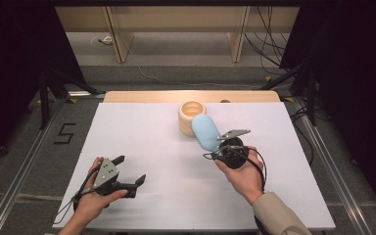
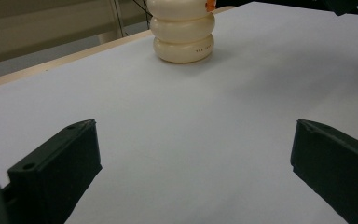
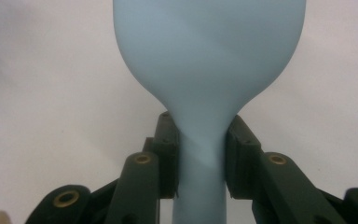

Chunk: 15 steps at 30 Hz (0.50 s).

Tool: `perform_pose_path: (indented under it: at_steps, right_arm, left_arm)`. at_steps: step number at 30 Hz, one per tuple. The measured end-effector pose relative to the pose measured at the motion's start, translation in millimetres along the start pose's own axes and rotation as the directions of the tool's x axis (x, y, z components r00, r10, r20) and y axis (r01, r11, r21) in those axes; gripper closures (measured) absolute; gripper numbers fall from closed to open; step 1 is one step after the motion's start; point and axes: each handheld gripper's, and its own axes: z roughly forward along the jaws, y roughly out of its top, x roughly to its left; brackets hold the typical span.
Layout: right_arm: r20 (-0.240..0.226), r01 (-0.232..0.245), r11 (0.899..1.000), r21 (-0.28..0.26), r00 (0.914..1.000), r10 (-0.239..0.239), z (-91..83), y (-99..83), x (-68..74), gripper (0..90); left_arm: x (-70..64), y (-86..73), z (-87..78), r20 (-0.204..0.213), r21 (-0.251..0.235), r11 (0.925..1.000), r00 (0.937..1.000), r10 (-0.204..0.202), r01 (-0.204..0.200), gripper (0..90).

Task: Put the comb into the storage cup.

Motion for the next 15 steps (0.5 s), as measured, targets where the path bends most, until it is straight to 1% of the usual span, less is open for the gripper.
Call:
perform_pose_path:
  at_steps: [8,15]
  right_arm:
    - [-0.007,-0.005,0.999,-0.039,1.0,0.005,0.0,2.5,2.3,70.4]
    - [-0.015,-0.011,0.998,-0.058,0.9998,0.01,0.7,4.0,4.7,70.4]
  left_arm:
    - [-0.3,0.1,0.2,0.001,0.0,1.0,1.0,0.0,0.0,1.0]
    - [-0.5,0.2,0.3,0.002,-0.001,1.0,1.0,-0.001,0.001,1.1]
